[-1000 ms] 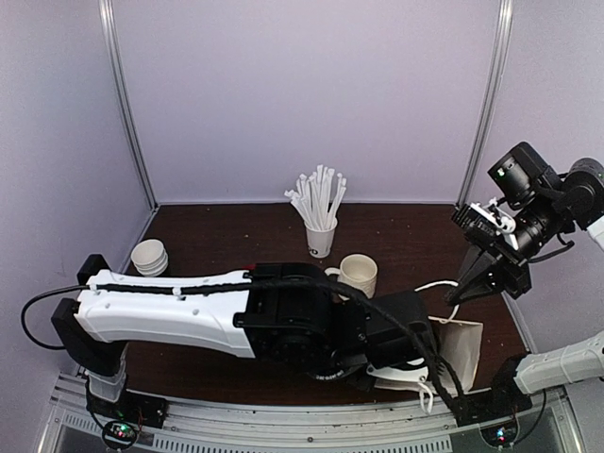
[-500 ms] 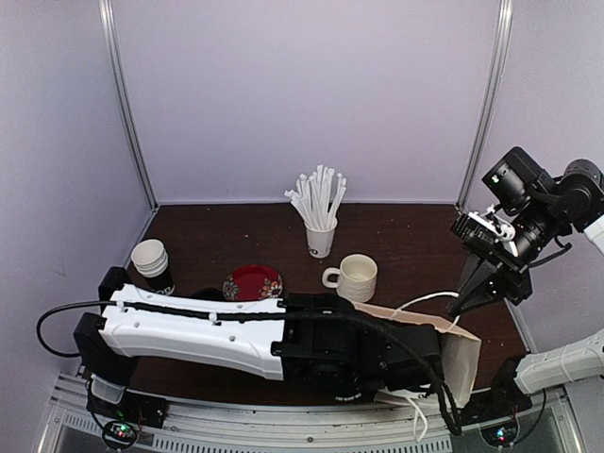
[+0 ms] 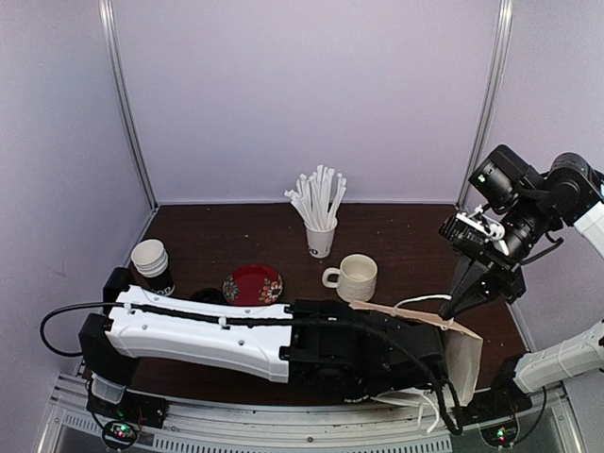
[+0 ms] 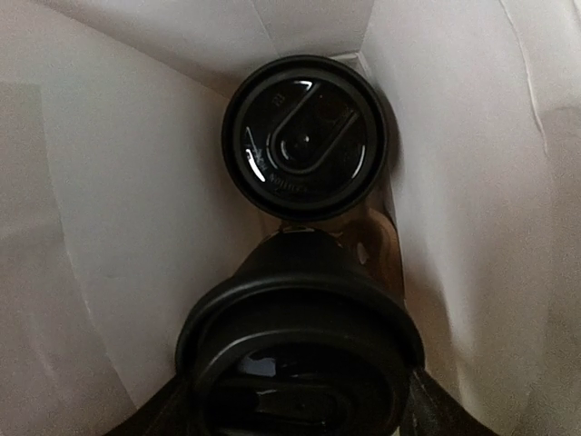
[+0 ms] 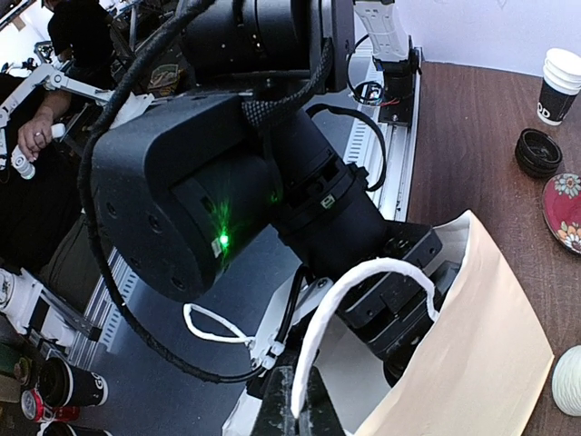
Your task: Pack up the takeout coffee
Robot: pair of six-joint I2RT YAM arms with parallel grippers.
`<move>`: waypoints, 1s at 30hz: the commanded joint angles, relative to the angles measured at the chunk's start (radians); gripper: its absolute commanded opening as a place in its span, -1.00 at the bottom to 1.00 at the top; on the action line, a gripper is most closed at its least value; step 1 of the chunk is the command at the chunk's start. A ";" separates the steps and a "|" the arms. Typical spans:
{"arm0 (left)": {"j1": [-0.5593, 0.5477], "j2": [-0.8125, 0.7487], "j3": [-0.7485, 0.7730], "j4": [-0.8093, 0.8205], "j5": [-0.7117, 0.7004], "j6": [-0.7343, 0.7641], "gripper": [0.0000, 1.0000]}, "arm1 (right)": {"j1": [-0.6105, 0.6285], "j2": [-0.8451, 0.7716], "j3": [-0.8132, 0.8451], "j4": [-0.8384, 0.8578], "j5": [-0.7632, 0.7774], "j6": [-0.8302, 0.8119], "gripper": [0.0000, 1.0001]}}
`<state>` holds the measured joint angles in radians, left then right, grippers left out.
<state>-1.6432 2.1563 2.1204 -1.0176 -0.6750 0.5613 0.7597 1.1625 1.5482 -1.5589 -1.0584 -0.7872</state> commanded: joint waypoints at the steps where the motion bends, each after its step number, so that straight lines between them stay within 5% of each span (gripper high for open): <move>1: 0.006 -0.039 -0.027 0.117 -0.026 0.072 0.09 | 0.006 0.012 0.054 0.022 -0.017 0.012 -1.00; 30: 0.070 0.071 0.084 0.006 0.090 -0.037 0.13 | 0.009 0.039 0.047 0.001 -0.085 -0.001 -1.00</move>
<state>-1.5890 2.1921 2.1891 -1.0294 -0.6117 0.5323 0.7631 1.2057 1.5948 -1.5471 -1.1110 -0.7715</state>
